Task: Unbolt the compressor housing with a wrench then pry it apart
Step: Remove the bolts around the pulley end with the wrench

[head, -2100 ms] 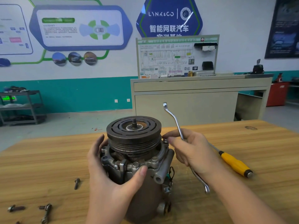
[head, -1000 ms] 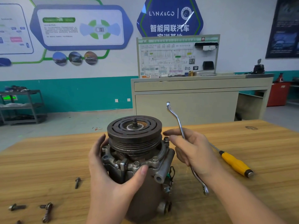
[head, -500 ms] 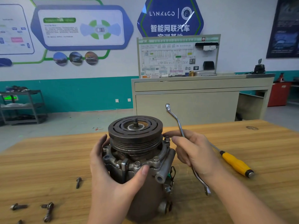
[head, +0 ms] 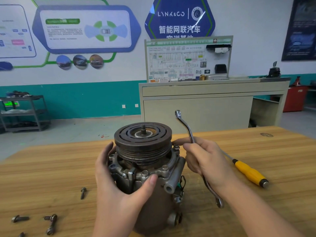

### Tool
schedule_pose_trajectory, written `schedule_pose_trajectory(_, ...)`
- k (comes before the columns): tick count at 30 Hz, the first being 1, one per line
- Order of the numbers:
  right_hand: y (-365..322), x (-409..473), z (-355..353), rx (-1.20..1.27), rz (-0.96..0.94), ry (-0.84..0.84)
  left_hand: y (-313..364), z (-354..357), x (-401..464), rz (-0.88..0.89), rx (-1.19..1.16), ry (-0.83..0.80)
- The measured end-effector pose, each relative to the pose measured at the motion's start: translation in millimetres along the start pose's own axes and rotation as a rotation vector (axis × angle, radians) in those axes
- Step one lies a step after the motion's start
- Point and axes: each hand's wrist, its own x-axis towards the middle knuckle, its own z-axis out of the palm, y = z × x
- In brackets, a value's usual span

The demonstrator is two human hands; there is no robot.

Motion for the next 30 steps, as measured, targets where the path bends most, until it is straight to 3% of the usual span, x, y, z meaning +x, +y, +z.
schedule_pose_trajectory(3,-4.5,-0.6,1.5,-0.098,-0.036,-0.003,0.7,-0.2,0.2,0.005,0.001,0.003)
schedule_pose_trajectory(7,-2.2,0.1,0.5,-0.014,-0.003,-0.006,2.6,-0.3,-0.5,-0.013,0.018,0.000)
schedule_pose_trajectory(24,-0.3,-0.6,4.6,-0.126,-0.099,0.041,4.3,0.8,-0.2,-0.012,0.017,0.009)
schedule_pose_trajectory(30,0.0,1.1,2.2,-0.041,-0.053,0.041,3.8,0.6,0.2,0.002,0.034,0.011)
